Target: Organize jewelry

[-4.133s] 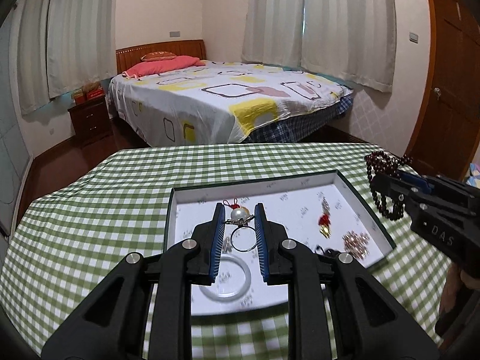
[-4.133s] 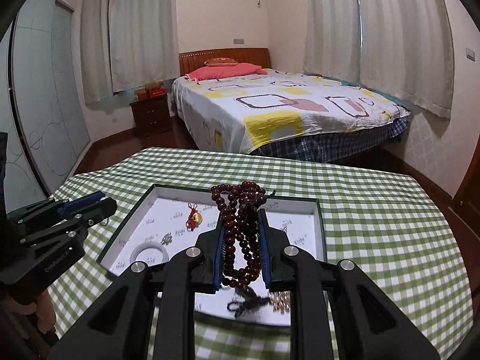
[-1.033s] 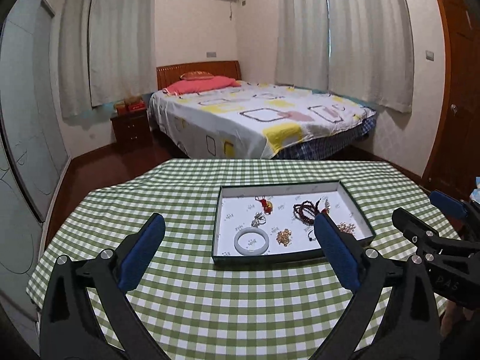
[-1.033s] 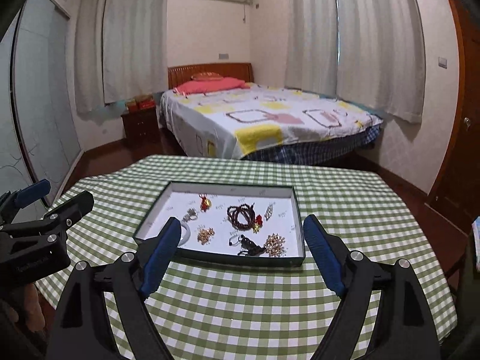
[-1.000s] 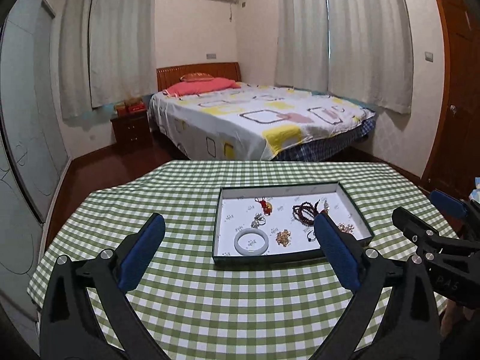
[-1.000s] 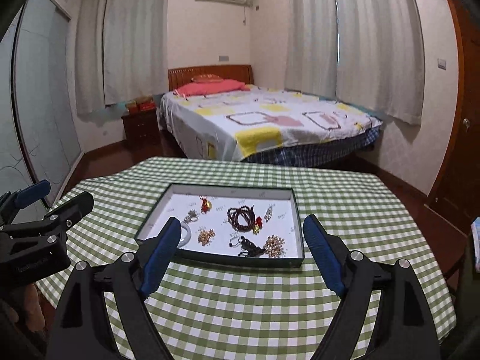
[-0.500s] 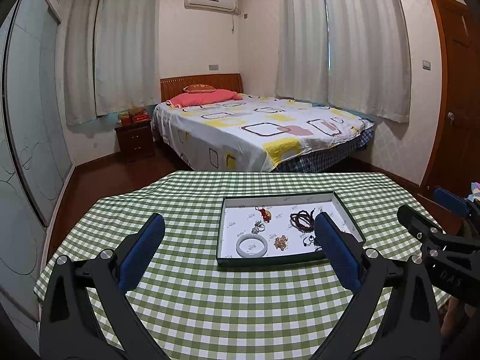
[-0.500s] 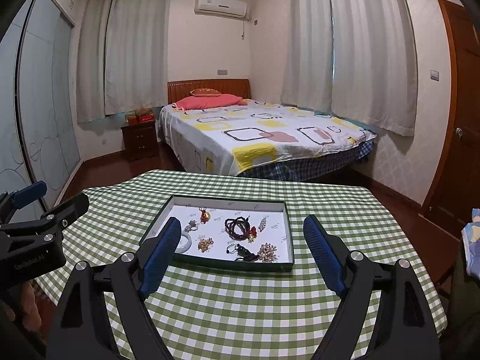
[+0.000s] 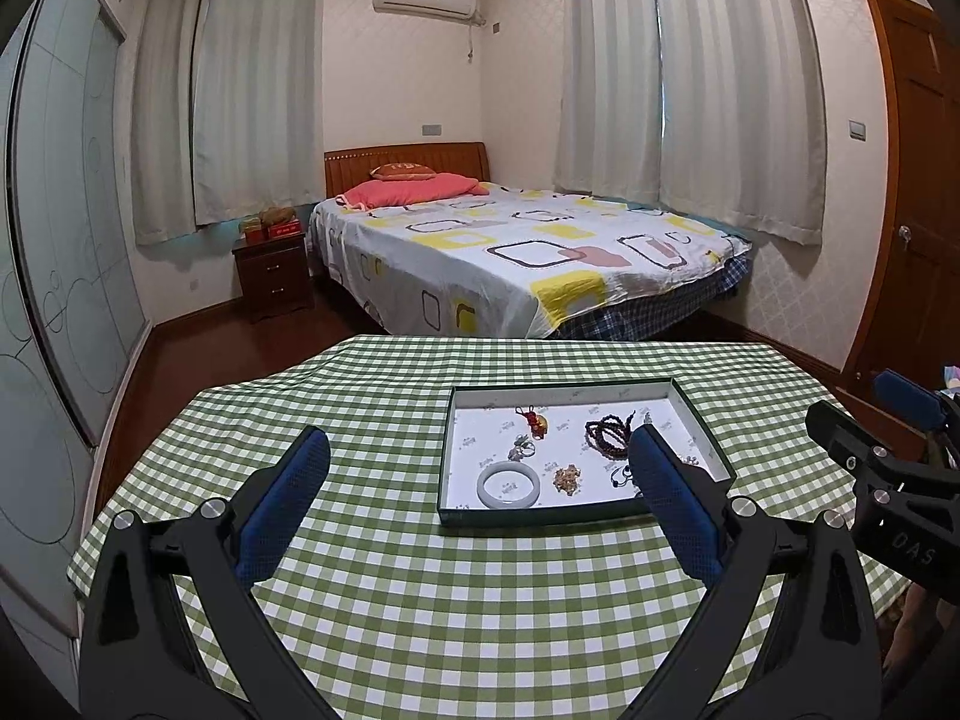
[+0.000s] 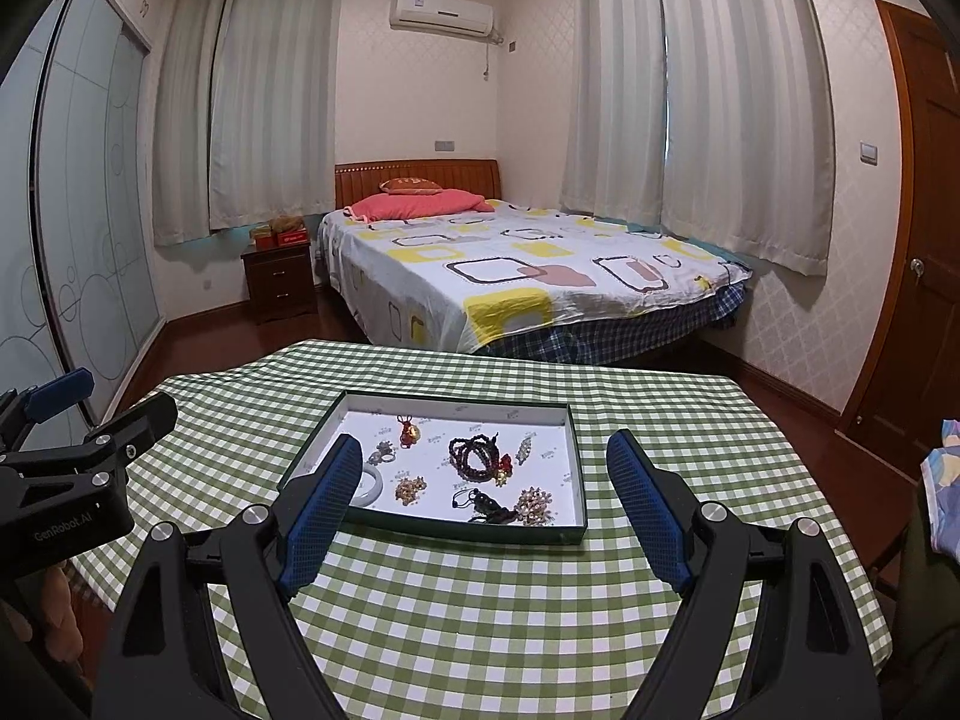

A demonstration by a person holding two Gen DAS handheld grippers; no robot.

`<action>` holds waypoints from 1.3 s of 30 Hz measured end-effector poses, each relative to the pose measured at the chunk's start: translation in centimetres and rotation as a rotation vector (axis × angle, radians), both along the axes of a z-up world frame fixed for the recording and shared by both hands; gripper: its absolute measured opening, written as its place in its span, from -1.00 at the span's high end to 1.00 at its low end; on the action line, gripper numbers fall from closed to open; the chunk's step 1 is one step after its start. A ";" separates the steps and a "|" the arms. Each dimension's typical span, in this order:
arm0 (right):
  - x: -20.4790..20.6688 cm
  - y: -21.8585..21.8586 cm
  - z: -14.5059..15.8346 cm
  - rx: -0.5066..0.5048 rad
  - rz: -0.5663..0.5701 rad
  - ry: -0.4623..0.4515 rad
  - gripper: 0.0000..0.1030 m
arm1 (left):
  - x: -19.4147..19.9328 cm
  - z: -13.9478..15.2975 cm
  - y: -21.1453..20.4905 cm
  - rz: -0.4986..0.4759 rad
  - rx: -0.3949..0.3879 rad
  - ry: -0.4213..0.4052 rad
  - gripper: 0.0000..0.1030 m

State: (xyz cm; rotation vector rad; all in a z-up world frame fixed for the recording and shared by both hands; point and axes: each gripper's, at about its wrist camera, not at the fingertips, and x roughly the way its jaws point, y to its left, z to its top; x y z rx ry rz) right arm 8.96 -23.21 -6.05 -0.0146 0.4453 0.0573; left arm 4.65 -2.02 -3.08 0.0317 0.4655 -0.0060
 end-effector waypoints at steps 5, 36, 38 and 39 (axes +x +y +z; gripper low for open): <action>-0.2 -0.3 0.2 -0.005 -0.005 -0.006 -0.57 | -0.1 0.0 0.6 0.010 -0.002 -0.001 -0.89; -0.5 0.5 0.8 -0.033 0.001 -0.016 -0.57 | -0.4 0.1 1.8 -0.006 -0.032 0.004 -0.89; -0.4 0.5 0.8 -0.033 0.002 -0.015 -0.57 | -0.4 0.1 1.7 -0.008 -0.032 0.003 -0.89; -0.4 0.5 0.8 -0.033 0.002 -0.015 -0.57 | -0.3 0.1 1.7 -0.005 -0.031 0.003 -0.89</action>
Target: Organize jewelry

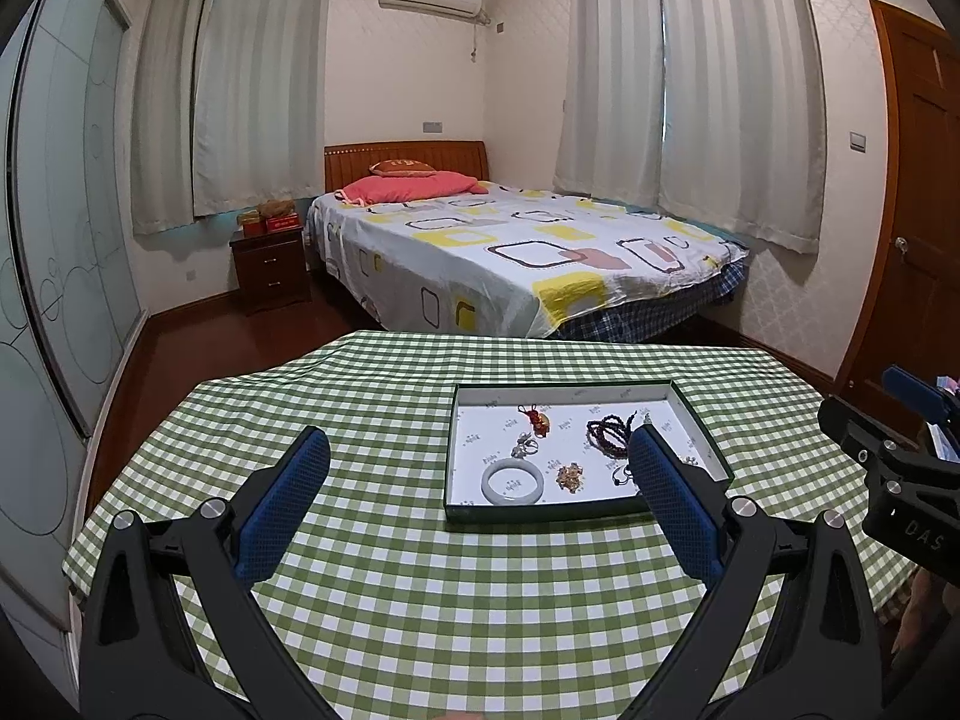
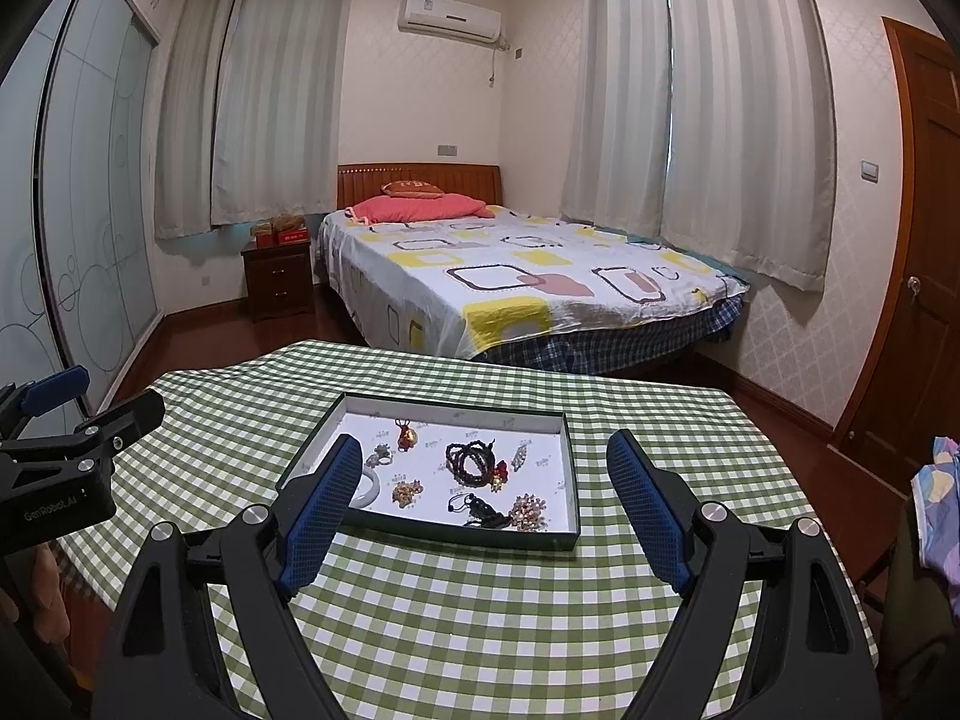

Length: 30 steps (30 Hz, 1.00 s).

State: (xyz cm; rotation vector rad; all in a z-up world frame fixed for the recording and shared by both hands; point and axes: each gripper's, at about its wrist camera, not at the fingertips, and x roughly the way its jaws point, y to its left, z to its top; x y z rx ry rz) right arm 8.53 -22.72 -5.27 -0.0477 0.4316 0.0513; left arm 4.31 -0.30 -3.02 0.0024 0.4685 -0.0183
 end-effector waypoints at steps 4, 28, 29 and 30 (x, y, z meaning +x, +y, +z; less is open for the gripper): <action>0.1 -0.1 -0.1 0.001 0.000 0.002 -0.57 | 0.1 -0.1 0.0 0.009 0.004 0.000 -0.92; 0.2 -0.4 -1.0 0.009 -0.011 0.025 -0.57 | 0.8 -1.0 0.3 -0.011 0.001 0.022 -0.92; 0.4 -0.5 -1.2 0.010 -0.012 0.029 -0.57 | 1.1 -1.2 0.4 -0.013 0.001 0.029 -0.92; 0.6 -0.7 -1.5 0.011 -0.013 0.037 -0.57 | 1.6 -1.6 0.6 -0.017 0.000 0.042 -0.92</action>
